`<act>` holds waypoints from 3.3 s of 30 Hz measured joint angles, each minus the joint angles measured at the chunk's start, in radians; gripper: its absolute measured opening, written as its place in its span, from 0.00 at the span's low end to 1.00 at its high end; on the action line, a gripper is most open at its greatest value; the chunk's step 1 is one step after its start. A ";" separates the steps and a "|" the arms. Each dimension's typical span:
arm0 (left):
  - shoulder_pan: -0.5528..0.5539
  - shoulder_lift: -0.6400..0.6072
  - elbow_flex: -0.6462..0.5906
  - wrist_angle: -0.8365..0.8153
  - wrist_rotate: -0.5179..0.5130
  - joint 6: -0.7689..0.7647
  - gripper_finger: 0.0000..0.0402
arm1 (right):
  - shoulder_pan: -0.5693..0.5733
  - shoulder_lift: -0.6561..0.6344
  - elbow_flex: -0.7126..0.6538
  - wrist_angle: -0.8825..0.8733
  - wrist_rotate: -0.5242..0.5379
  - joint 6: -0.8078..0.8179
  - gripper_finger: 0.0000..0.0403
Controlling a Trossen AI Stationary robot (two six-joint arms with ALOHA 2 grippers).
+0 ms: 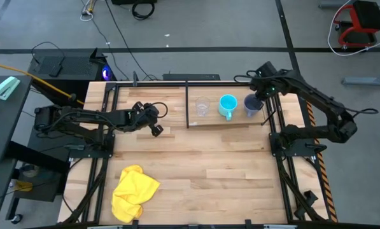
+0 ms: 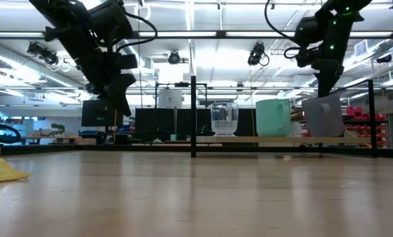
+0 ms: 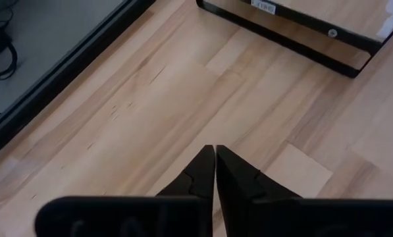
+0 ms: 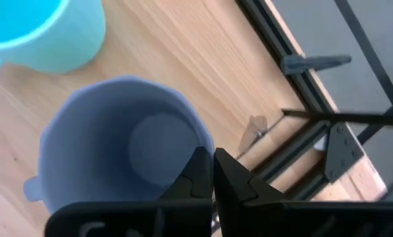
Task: Stack small to large cups/mugs on shelf
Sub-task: Put the blue mug on the shelf
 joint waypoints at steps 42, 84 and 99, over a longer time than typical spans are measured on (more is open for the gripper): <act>0.001 0.000 0.000 0.012 -0.001 0.002 0.08 | 0.005 -0.043 0.001 0.115 0.072 0.094 0.14; 0.028 0.000 0.000 0.036 -0.001 0.011 0.05 | 0.648 0.144 0.045 -0.141 0.372 0.713 0.00; 0.028 0.000 0.000 0.036 -0.001 0.007 0.06 | 0.643 0.171 0.045 -0.253 0.351 0.784 0.00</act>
